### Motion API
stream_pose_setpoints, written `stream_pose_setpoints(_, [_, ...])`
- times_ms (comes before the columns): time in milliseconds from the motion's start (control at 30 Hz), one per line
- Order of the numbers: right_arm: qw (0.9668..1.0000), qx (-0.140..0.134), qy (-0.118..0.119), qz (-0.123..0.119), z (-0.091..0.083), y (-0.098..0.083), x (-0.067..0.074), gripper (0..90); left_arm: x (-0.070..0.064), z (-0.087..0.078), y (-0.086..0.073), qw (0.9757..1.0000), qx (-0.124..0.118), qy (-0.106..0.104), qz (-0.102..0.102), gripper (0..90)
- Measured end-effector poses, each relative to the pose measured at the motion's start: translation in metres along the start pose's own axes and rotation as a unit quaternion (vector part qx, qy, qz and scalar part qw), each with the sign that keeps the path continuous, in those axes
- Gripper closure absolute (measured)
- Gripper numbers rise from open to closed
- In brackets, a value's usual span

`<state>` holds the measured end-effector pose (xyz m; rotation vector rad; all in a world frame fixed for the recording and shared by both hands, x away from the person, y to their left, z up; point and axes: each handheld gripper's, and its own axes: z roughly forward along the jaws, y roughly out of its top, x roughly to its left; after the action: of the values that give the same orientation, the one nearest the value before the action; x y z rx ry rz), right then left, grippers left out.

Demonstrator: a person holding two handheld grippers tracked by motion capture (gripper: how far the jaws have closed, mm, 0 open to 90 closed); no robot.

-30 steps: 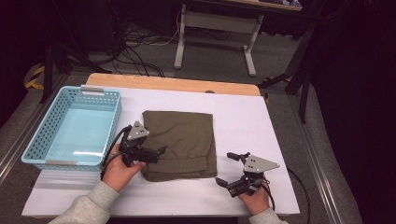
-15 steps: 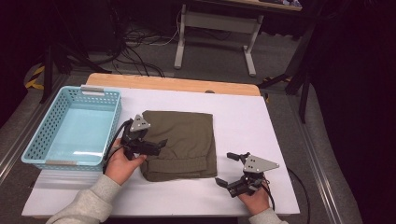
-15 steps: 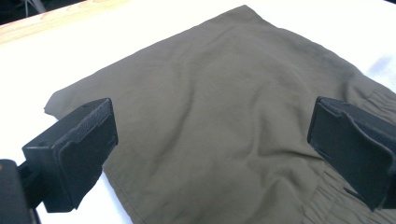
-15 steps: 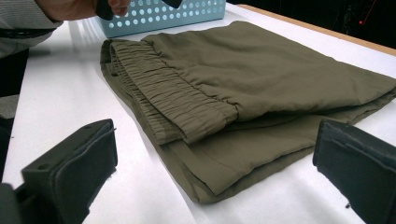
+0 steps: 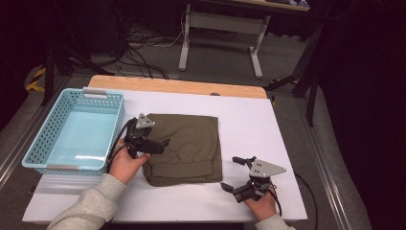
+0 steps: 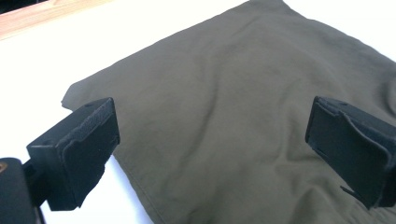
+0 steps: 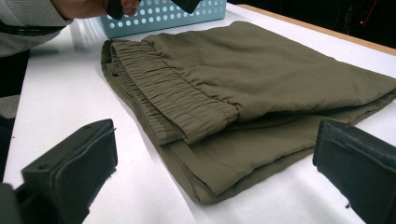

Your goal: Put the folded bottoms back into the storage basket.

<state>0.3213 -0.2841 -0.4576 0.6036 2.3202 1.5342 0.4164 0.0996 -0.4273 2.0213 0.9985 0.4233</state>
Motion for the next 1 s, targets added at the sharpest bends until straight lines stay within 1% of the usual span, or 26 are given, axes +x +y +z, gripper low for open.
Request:
stream_pose_setpoints(67, [1.0000,0.000,0.000,0.000,0.000,0.000,0.000,0.4,0.001,0.001,0.001,1.0000,0.003,-0.001,0.002,3.8])
stream_pose_setpoints(167, [1.0000,0.000,0.001,-0.002,0.000,0.000,0.000,0.5,0.003,0.003,0.001,0.9999,0.007,0.003,0.007,4.1])
stream_pose_setpoints(233, [1.0000,0.000,0.001,-0.002,0.000,0.000,0.000,0.5,0.004,0.003,0.002,0.9999,0.010,0.004,0.005,4.1])
stream_pose_setpoints(333, [1.0000,0.000,0.002,-0.002,0.000,0.000,0.000,0.5,0.005,0.005,0.002,0.9998,0.015,0.008,0.009,4.7])
stream_pose_setpoints(367, [1.0000,0.001,0.002,-0.002,0.000,0.000,0.000,0.4,0.006,0.007,0.001,0.9995,0.023,0.012,0.018,4.7])
stream_pose_setpoints(433, [1.0000,0.001,0.002,-0.002,0.000,0.000,0.000,0.5,0.006,0.008,0.001,0.9994,0.026,0.015,0.020,4.7])
stream_pose_setpoints(700, [1.0000,0.002,0.004,-0.003,0.000,0.000,0.000,0.5,0.012,0.016,-0.002,0.9985,0.042,0.031,0.014,5.1])
stream_pose_setpoints(767, [1.0000,0.002,0.004,-0.003,0.000,0.000,0.000,0.5,0.015,0.019,-0.003,0.9978,0.052,0.040,0.012,5.3])
stream_pose_setpoints(1000, [1.0000,0.002,0.004,-0.003,0.001,0.000,0.001,0.5,0.021,0.025,-0.007,0.9967,0.069,0.042,0.000,5.0])
